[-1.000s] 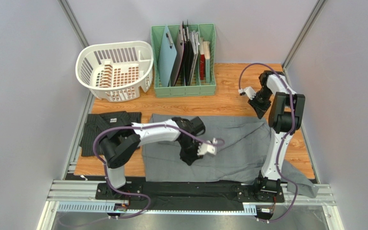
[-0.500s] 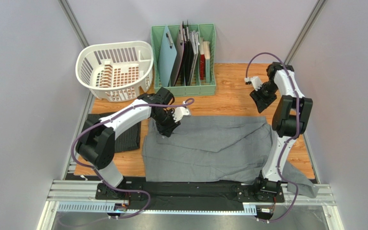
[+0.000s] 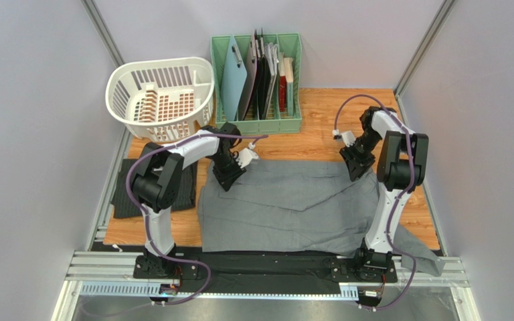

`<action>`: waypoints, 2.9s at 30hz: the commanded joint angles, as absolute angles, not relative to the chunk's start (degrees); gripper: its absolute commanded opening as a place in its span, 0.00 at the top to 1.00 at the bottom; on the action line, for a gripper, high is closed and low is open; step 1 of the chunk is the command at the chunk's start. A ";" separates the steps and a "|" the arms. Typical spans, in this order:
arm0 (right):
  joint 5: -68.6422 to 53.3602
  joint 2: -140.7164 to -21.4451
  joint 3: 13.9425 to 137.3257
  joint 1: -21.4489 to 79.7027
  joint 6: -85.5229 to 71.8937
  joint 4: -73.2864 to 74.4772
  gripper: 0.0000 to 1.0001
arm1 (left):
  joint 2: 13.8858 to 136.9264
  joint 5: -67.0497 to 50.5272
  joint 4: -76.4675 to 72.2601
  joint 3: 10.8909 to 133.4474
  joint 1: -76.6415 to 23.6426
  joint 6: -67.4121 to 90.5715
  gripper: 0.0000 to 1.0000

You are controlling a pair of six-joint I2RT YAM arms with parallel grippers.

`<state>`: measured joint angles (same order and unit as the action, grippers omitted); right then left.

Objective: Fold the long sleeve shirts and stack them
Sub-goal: Fold the shirt

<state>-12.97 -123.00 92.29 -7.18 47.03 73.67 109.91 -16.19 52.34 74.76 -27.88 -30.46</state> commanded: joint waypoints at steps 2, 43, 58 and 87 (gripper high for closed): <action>-10.55 -129.45 101.32 -6.07 44.12 68.73 0.54 | 116.26 -14.23 55.36 84.36 -24.35 -29.53 0.66; -13.36 -97.39 68.13 -47.11 65.92 84.30 0.06 | 83.85 -26.02 51.60 63.47 -28.30 -42.45 0.43; -22.93 -82.48 62.14 -47.11 71.70 82.44 1.00 | 84.55 -21.62 46.32 55.99 -31.99 -41.66 0.48; -33.31 -58.10 63.73 -23.12 91.84 63.90 1.00 | 81.39 -21.45 49.40 51.42 -38.75 -44.81 0.48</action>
<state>-28.45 -61.06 62.74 -23.38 88.68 67.42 82.06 -23.86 48.10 53.58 -35.90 -40.88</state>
